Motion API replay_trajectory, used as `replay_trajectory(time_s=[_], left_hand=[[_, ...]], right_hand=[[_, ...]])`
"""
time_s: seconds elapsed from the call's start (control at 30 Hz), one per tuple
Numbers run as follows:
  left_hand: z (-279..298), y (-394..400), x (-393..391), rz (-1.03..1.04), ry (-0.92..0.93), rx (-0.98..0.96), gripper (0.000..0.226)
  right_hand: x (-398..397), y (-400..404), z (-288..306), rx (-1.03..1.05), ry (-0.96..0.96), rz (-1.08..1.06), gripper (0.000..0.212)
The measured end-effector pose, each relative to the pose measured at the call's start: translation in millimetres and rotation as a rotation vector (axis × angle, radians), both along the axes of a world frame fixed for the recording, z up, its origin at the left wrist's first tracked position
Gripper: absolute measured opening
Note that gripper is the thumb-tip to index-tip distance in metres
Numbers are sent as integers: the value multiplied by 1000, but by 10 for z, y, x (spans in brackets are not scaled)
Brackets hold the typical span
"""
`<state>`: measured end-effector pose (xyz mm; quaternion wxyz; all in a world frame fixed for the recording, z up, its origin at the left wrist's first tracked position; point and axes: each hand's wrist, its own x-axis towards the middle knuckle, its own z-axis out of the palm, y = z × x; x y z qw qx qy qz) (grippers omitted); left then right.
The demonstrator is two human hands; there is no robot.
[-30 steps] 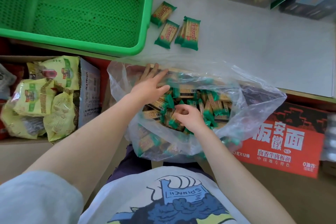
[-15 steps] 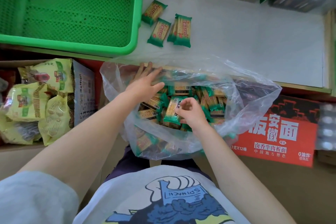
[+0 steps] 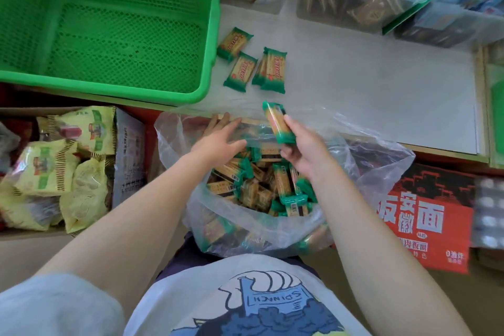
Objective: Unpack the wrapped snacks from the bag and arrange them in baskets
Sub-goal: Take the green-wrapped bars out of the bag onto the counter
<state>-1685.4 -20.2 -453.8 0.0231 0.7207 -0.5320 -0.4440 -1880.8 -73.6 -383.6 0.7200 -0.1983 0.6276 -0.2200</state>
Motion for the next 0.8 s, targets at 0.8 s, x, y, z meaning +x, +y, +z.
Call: replay_trajectory(time_s=[0.8], left_hand=[[163,502,142,-92,-125,-328,47]], right_hand=[[75,827,-726,-79,371,426,27]])
